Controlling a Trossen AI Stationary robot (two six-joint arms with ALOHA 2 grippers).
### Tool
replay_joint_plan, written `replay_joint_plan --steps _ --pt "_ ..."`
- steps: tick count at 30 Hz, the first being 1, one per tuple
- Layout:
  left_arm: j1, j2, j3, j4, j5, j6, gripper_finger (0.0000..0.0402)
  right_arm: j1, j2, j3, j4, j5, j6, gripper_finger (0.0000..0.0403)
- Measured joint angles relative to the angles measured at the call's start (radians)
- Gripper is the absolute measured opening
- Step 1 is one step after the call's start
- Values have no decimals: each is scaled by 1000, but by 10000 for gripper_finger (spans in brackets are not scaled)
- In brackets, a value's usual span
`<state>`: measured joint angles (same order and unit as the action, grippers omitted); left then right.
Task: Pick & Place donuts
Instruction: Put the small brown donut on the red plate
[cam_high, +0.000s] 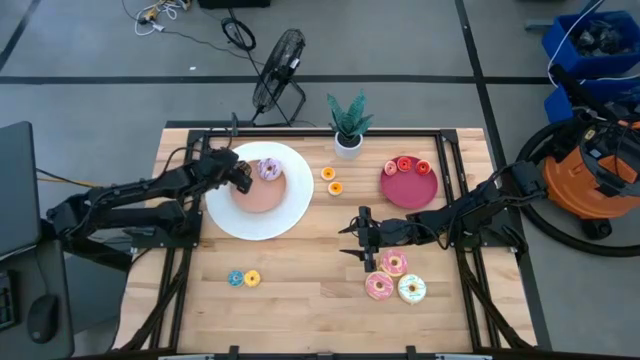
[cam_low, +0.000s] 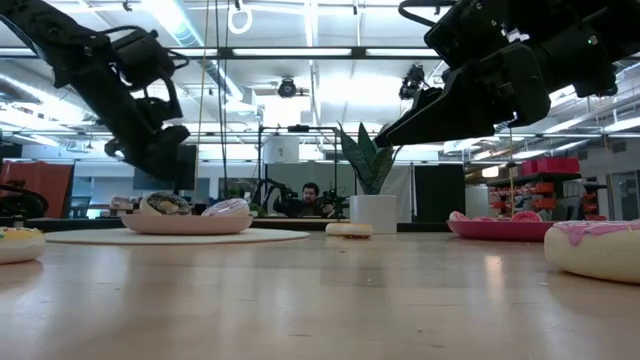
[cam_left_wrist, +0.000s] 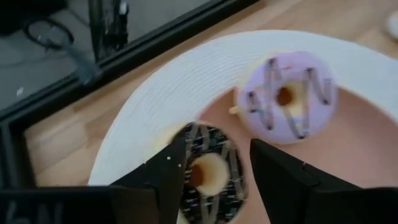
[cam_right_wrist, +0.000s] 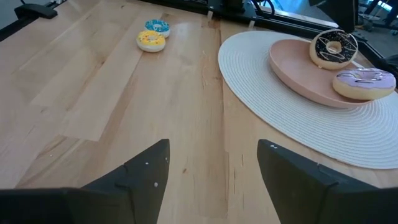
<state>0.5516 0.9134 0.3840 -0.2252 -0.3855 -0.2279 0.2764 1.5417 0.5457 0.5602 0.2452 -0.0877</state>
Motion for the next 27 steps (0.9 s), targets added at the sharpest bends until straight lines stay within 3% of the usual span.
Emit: replay_joint_plan --steps 6,8,11,13,17,21,27 --pt "-245 0 0 61 -137 -1 161 -2 0 0 -17 28 47 252" --pt "-357 2 0 93 -196 2 151 -3 0 0 -66 107 64 252" --pt "-528 16 0 154 -286 4 136 -12 -6 0 -122 320 99 252" --pt "-634 37 0 177 -352 -3 128 -36 -15 0 -146 381 103 252" --pt "-793 116 1 230 -496 -70 116 -153 -14 0 -128 199 141 245" --pt "-881 226 1 310 -595 -100 110 -290 15 21 -112 7 166 229" --pt "-910 377 0 401 -647 -101 110 -414 149 137 -156 -89 6 209"
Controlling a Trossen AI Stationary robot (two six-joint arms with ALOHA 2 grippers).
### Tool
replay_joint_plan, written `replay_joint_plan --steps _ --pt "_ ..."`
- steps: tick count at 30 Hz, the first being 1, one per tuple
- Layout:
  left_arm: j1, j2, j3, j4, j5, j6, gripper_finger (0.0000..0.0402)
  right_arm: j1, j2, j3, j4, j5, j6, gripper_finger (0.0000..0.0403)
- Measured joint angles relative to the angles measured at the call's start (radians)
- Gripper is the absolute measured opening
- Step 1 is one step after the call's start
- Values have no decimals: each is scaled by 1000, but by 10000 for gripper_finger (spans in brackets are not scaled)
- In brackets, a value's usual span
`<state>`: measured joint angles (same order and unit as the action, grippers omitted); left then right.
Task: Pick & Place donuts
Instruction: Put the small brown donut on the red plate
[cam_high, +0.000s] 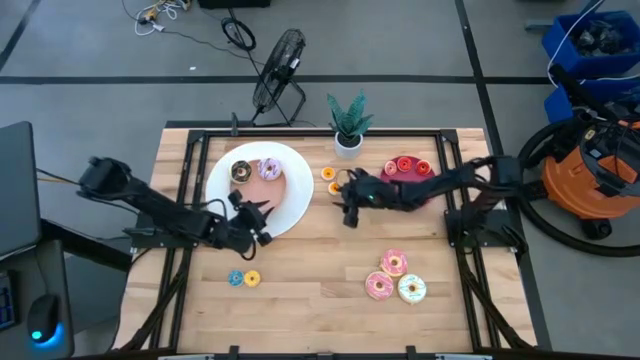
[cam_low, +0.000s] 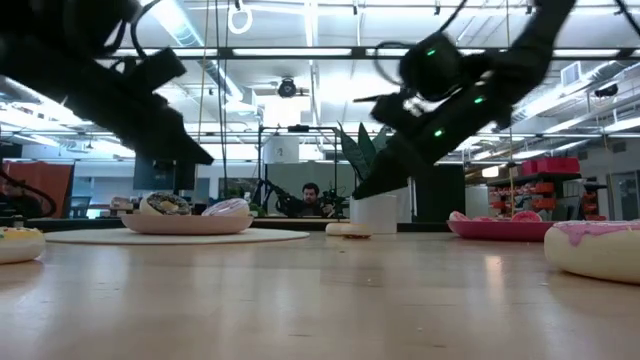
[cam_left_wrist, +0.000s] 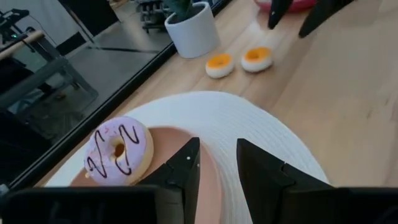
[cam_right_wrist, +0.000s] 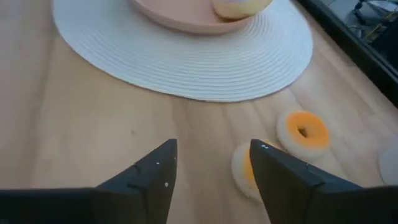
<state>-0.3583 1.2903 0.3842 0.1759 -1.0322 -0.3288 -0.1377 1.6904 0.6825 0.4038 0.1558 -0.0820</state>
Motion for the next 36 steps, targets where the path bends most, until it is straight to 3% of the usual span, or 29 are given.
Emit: replay_joint_plan --steps 10,17,21,24,28,32,36 --pt "2 73 0 16 -4 1 110 -85 189 262 -389 50 -61 171" --pt "3 72 0 15 -3 1 110 -80 194 268 -396 53 -97 79" --pt "-3 75 0 23 -3 32 110 -66 194 268 -339 -137 -121 15" --pt "-12 118 0 105 23 117 110 -43 194 253 -209 -392 -137 18" --pt "-19 237 1 349 151 325 110 -7 194 219 22 -656 -114 31" --pt "-14 372 15 573 262 531 112 31 192 218 67 -741 -110 19" --pt "-11 454 63 631 289 673 144 59 192 218 67 -742 -114 12"
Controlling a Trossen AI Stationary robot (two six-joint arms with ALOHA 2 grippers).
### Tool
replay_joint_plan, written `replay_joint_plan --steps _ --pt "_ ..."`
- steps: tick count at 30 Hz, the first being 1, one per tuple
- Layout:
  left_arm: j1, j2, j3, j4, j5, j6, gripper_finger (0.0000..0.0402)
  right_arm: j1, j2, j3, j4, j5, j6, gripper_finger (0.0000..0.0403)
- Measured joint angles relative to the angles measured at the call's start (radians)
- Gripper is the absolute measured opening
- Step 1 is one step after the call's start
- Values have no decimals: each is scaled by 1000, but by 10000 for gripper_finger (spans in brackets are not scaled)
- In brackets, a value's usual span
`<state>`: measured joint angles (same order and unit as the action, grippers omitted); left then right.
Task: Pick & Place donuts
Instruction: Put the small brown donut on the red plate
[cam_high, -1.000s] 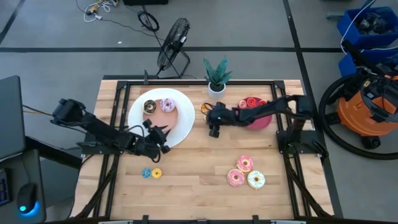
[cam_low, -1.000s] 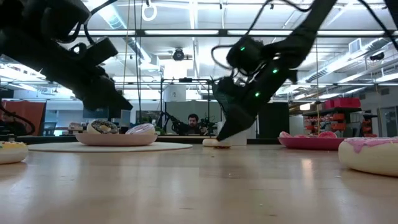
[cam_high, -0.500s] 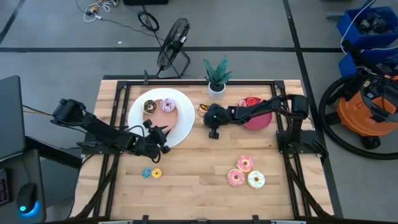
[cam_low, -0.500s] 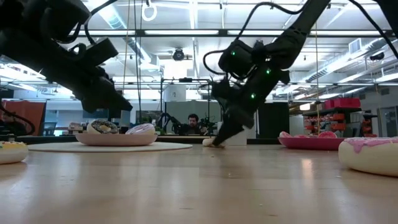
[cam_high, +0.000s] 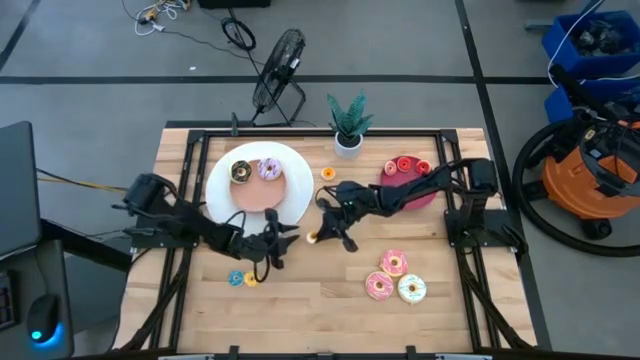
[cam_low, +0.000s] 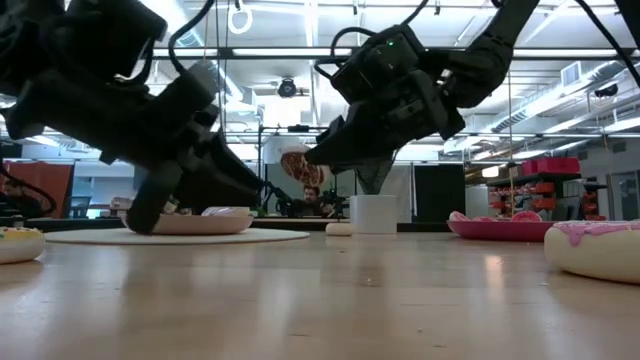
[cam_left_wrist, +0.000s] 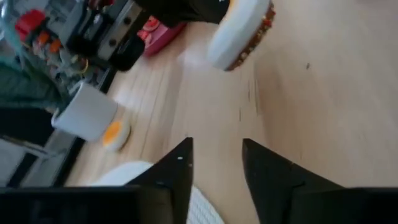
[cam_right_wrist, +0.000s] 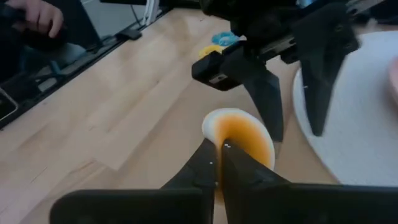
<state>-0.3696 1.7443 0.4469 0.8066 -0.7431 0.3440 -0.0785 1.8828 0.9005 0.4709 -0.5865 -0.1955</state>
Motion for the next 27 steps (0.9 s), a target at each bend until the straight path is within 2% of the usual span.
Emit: replay_joint_plan --steps 5,8,11,16,21,27 --pt "22 32 67 1 9 2 224 22 0 0 -1 1 2 19" --pt "42 35 91 2 112 -15 261 27 0 0 4 1 2 19" --pt "53 40 114 7 190 -18 269 28 0 0 8 2 3 18" --pt "54 41 119 36 194 -18 228 28 0 0 8 2 3 20" --pt "54 41 119 52 199 -18 157 28 0 0 9 3 7 22" --pt "54 41 119 52 254 -18 73 28 0 0 8 2 46 28"
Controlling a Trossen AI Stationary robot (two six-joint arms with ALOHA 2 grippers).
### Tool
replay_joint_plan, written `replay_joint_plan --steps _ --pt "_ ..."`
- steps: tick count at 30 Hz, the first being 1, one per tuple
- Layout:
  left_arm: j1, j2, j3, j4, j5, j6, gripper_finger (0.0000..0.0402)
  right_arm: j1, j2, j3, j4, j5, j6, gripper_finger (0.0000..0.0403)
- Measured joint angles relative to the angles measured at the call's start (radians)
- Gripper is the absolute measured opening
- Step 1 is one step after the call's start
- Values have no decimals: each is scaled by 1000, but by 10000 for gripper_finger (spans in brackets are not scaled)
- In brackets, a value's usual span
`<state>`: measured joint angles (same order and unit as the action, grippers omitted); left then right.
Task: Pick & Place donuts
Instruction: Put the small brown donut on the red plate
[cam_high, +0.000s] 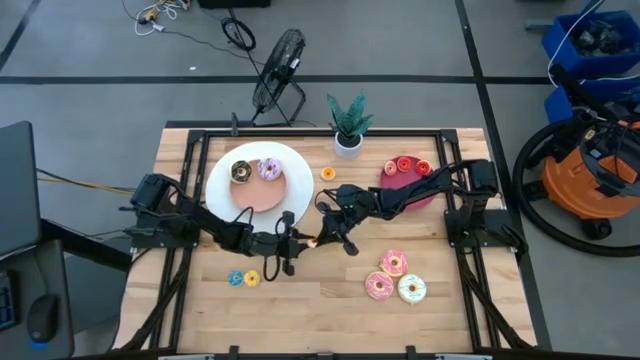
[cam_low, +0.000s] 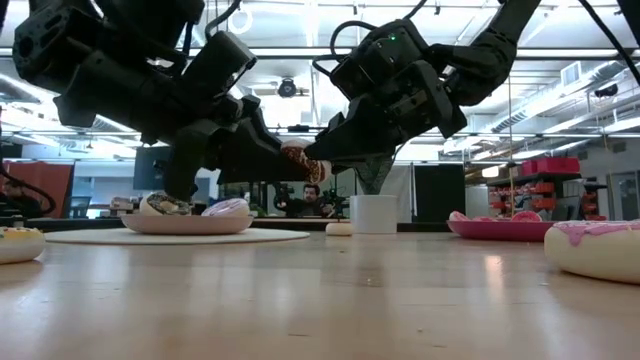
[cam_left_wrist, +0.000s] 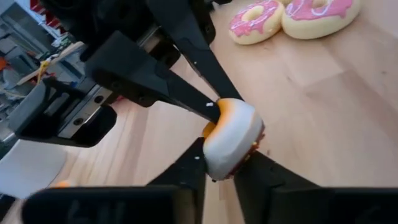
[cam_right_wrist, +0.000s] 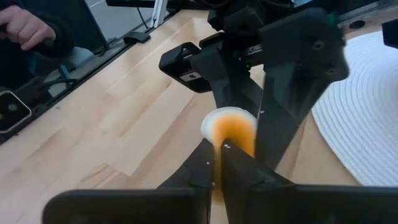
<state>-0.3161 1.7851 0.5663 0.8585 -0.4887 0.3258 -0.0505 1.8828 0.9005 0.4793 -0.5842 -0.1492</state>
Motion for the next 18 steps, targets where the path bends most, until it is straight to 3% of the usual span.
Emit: replay_joint_plan --steps 3,7,10,13,15,18 --pt "0 0 0 -3 19 0 43 -2 -7 0 -13 -2 30 55" --pt "3 0 0 -25 26 -16 23 -5 -56 0 -111 14 22 131" --pt "25 0 0 -33 27 -92 22 5 -112 0 -219 167 -15 194" --pt "67 0 0 -48 25 -201 24 43 -136 1 -286 419 -54 241" --pt "98 0 0 -69 28 -272 23 76 -134 1 -298 553 -62 257" --pt "145 0 0 -94 67 -355 22 123 -117 2 -282 658 -67 263"
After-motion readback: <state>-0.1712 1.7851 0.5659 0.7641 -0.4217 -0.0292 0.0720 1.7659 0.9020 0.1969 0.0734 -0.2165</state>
